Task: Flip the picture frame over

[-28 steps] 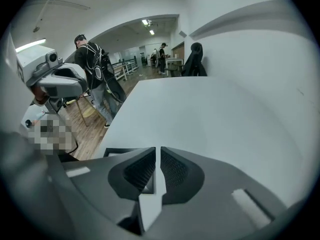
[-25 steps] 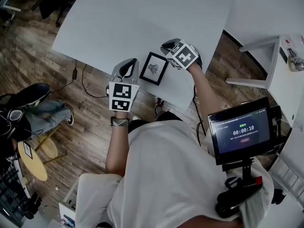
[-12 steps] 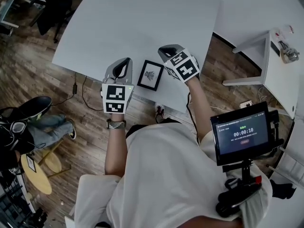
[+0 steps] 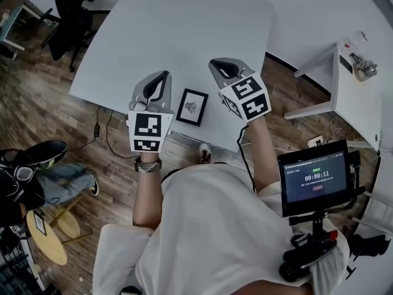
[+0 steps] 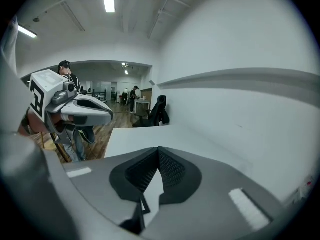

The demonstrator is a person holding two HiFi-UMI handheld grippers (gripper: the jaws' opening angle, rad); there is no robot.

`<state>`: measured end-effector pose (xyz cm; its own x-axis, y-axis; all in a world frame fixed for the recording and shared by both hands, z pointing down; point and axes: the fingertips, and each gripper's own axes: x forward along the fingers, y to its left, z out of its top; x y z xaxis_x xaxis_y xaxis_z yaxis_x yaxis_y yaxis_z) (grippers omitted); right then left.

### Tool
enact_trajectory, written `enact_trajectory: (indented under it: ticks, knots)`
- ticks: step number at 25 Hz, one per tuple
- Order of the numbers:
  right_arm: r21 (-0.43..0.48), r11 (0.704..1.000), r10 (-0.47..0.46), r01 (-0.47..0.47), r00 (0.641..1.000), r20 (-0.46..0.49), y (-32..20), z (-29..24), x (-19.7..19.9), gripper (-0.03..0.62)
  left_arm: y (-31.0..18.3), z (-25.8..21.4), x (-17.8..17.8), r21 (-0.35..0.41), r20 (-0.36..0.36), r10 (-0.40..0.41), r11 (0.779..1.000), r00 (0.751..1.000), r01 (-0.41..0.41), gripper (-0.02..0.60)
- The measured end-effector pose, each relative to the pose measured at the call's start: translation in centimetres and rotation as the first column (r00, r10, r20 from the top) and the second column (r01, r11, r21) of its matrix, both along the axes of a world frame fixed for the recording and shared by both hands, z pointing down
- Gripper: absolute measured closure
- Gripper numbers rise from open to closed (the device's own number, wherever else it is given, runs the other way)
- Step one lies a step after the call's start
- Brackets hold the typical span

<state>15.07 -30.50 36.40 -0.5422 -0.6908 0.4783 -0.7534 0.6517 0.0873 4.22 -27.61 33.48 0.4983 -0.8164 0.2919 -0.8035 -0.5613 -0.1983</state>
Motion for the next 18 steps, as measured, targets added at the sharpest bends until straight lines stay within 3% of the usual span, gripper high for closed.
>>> enact_trajectory:
  ticks: [10, 18]
  knots:
    - [0.161, 0.983, 0.073, -0.083, 0.995, 0.069, 3.0, -7.1, 0.5, 0.592, 1.9, -5.2, 0.3, 0.114, -0.038, 0.047, 0.993, 0.998, -0.042, 0.578]
    - [0.218, 0.968, 0.097, -0.123, 0.987, 0.126, 4.4, -9.8, 1.2, 0.592, 2.9, -7.9, 0.9, 0.173, -0.058, 0.078, 0.983, 0.995, -0.067, 0.578]
